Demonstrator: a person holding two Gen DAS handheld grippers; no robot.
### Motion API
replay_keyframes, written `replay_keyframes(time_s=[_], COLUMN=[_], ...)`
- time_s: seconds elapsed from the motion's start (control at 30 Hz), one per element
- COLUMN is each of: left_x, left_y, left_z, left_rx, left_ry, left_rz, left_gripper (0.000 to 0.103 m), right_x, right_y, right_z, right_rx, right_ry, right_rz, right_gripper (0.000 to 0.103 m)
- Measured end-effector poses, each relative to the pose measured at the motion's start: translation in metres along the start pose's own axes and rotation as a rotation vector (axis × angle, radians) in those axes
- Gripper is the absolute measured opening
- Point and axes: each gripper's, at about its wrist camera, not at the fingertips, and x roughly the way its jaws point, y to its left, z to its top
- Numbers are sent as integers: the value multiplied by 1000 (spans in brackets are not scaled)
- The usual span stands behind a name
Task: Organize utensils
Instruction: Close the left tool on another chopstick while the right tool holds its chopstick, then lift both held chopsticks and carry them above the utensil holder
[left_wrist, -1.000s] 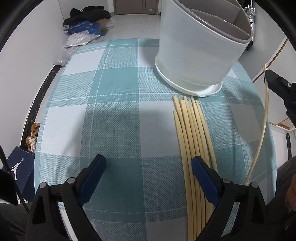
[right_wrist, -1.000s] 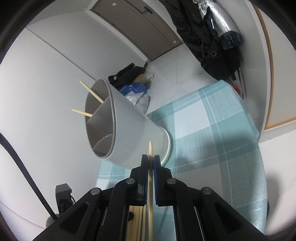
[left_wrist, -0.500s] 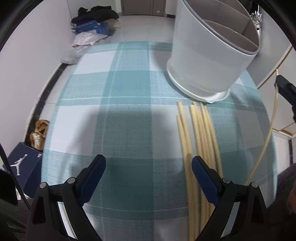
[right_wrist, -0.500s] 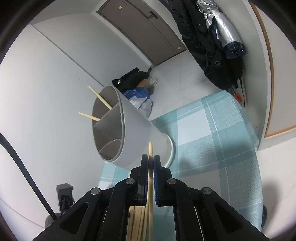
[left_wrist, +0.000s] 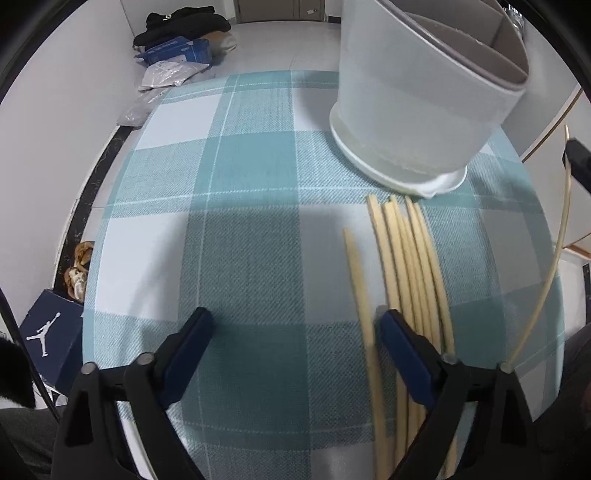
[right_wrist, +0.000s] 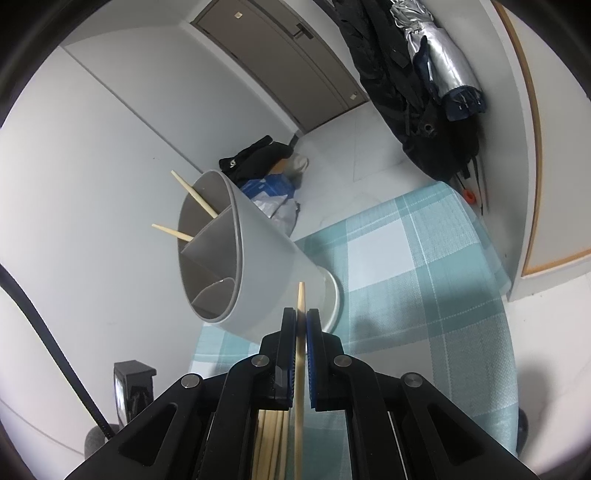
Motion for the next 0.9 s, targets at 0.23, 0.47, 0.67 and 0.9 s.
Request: replay_keyframes(time_s=[0.23, 0.47, 0.67, 0.9], left_x=[0, 1, -35, -107], left_y=[-16, -17, -3, 13], left_z=[15, 22, 25, 8], left_rx=[39, -4, -61, -96], left_ry=[-11, -30, -144, -400], left_rz=[-15, -54, -122, -212], left_gripper=[19, 2, 2, 2], right_x=[-1, 0, -7, -21], right_y=[6, 11, 24, 50], right_z=[-1, -1, -4, -18], right_rx=[-31, -49, -105, -208], right_ry=[-15, -13, -39, -99], right_rz=[16, 7, -6, -21], right_gripper=[4, 4, 4, 4])
